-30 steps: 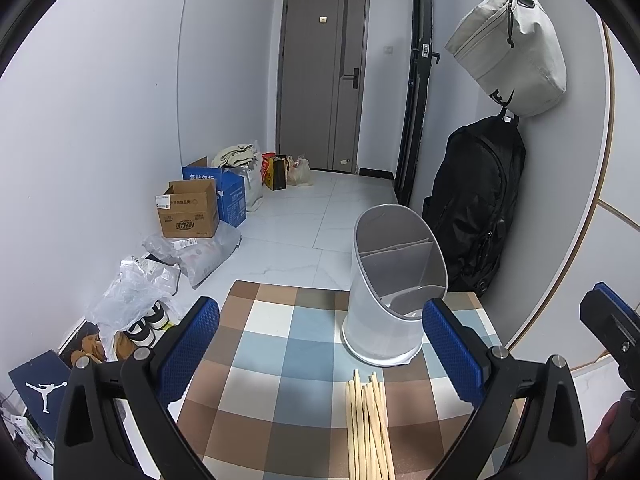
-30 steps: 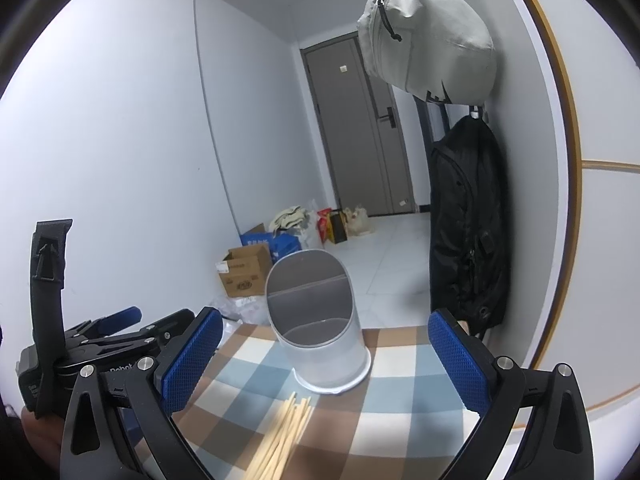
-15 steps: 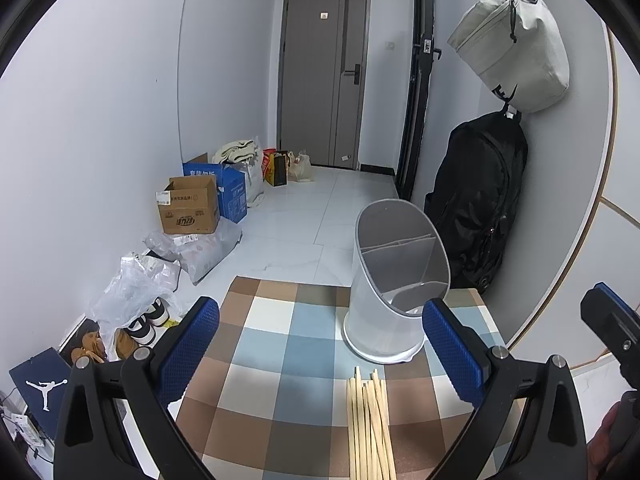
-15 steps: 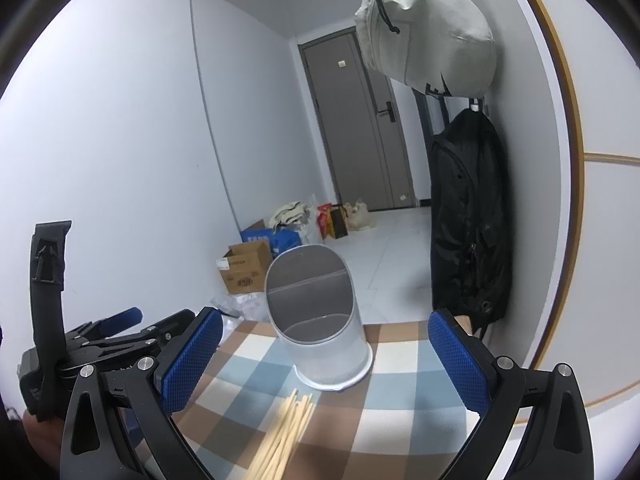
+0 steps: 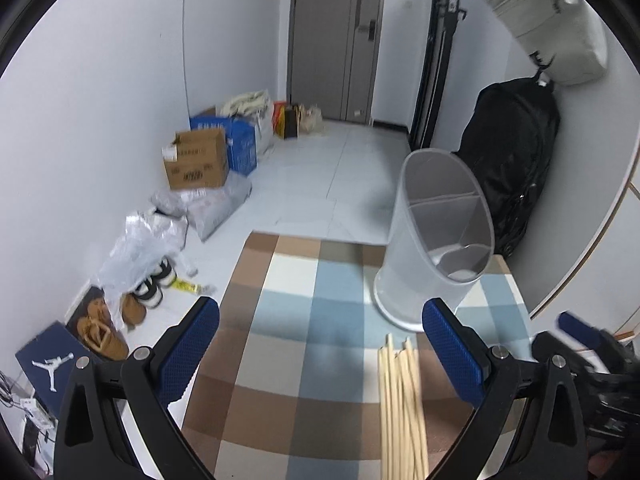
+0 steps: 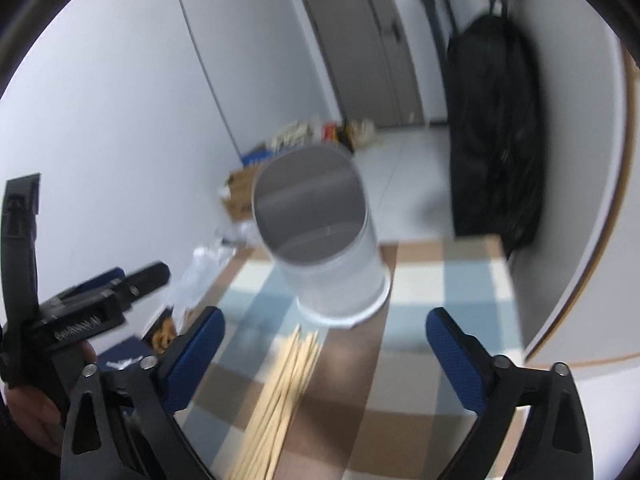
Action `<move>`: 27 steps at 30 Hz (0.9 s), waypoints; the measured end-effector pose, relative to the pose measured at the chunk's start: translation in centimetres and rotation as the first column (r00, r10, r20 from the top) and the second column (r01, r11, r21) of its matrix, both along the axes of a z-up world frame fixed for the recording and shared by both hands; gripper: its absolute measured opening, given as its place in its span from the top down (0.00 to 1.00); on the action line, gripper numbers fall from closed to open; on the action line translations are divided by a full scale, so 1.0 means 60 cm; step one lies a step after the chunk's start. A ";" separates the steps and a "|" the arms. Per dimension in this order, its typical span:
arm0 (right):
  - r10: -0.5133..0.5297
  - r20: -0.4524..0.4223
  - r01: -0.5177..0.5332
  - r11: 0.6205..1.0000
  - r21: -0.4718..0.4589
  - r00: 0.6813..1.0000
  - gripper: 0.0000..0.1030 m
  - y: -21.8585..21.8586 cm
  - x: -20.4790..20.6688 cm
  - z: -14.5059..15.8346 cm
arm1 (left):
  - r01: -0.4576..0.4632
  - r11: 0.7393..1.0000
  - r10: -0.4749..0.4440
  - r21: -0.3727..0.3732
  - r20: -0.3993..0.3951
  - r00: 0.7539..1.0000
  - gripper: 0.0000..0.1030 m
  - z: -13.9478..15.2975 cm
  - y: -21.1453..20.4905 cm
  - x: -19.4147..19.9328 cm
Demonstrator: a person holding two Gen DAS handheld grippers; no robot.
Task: Organize utensils
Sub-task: 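Lower the right gripper onto the wooden chopsticks and grasp one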
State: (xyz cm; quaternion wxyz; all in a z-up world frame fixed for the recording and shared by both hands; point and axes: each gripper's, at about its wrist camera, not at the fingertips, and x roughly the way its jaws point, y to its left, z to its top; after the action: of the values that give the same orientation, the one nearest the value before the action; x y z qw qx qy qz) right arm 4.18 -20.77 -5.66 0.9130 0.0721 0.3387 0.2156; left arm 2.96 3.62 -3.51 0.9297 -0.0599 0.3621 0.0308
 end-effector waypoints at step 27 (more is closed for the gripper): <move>0.069 -0.364 -0.129 0.981 -0.143 0.929 0.82 0.128 0.097 -0.154 | -0.020 1.000 0.019 0.001 -0.227 0.974 0.04 -0.063 0.068 0.027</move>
State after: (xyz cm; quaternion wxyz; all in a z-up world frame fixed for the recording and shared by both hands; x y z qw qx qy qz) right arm 10.00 -13.08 -14.90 0.8268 0.0174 0.5190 0.2162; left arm 4.57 7.68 -7.28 0.8818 -0.0601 0.4655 0.0464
